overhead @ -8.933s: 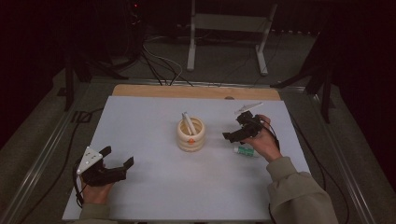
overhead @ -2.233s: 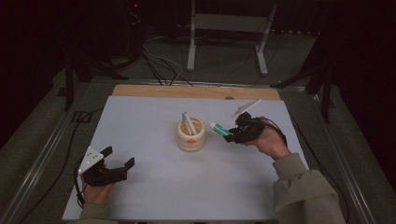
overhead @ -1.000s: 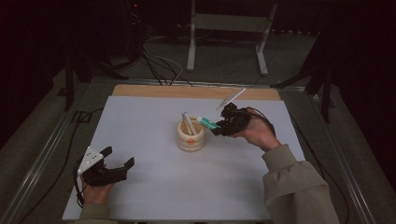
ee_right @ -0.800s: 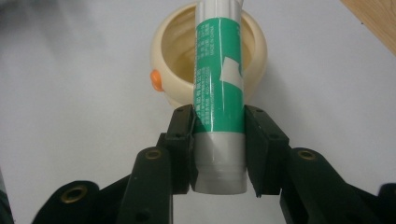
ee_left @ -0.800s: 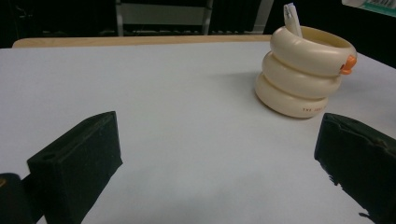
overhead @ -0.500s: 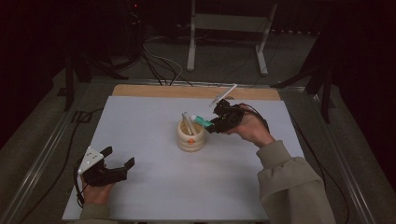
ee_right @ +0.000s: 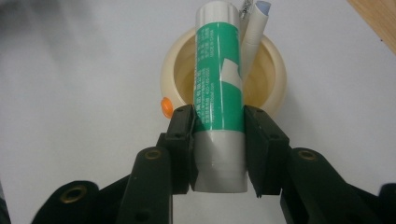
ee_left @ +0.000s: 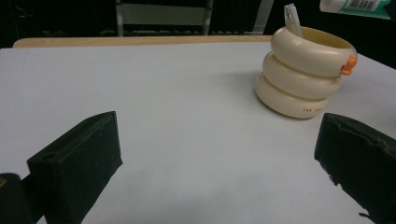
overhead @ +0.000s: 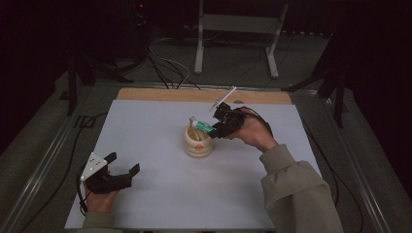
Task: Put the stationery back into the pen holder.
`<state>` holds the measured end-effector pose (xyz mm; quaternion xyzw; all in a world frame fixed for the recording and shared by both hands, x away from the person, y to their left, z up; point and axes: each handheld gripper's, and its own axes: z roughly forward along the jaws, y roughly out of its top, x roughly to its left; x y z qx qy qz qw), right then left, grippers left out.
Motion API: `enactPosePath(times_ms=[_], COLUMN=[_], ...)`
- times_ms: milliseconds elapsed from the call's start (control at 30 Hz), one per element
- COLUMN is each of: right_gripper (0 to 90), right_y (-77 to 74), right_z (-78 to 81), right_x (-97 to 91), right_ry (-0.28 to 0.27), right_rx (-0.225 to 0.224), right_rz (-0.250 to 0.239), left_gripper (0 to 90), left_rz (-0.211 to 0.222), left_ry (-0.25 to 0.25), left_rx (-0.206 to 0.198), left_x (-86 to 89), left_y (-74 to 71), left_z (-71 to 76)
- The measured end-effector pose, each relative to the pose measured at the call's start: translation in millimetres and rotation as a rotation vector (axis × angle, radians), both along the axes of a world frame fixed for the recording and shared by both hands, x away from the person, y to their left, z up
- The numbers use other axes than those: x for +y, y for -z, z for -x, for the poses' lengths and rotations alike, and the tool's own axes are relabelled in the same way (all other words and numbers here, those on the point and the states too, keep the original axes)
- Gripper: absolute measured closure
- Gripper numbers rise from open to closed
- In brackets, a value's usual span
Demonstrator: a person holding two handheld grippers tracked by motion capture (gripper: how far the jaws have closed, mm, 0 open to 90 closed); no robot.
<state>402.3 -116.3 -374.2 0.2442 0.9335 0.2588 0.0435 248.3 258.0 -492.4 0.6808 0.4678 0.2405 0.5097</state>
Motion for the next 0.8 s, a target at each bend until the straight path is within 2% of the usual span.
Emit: enactPosePath(times_ms=[800], right_gripper=[65.0], right_y=[11.6], right_z=[-4.7], right_x=[16.8], right_ry=[-0.002], right_rx=[0.022], right_rz=[0.029], left_gripper=[1.0], left_rz=[0.003], left_ry=[-0.001], left_rx=[-0.002], left_x=[0.8], left_y=[-0.2], left_z=[0.2])
